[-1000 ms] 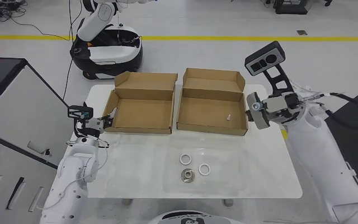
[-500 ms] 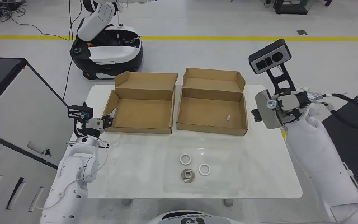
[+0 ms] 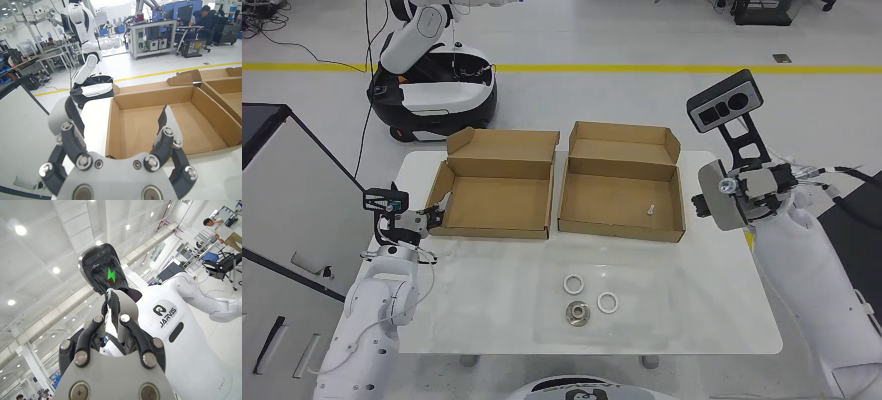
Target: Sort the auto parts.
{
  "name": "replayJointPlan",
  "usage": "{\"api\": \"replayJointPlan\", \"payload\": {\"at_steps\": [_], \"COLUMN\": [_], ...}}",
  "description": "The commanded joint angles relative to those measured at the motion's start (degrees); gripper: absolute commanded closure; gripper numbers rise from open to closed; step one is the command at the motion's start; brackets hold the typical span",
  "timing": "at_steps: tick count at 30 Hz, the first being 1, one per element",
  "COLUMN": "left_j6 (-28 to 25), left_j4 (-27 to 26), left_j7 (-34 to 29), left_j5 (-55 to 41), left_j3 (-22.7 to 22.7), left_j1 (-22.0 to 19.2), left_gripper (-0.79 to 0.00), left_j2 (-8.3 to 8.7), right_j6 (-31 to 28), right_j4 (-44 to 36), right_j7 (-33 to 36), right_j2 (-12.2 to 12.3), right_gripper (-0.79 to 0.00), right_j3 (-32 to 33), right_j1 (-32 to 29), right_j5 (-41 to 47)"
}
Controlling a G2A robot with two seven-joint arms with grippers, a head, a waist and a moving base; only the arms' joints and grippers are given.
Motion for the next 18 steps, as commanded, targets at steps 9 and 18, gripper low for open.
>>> {"api": "replayJointPlan", "payload": {"at_steps": [9,18], "left_j6": [0.0,0.0], "left_j4": [0.0,0.0], "left_j7": [0.0,0.0], "left_j5": [0.0,0.0], "left_j3": [0.0,0.0], "left_j1": [0.0,0.0], "left_gripper": [-0.785,-0.785], "left_j2": [0.0,0.0], "right_j6": [5.23,24.98], "right_j4": [-0.61,0.44], "right_j7": [-3.65,-3.38], "right_j2": [0.55,3.74], "right_gripper": [0.0,0.0], "right_j3": [1.76,10.94], "right_j1": [-0.44,-2.08], "right_j5": [-7.53,-30.47]}}
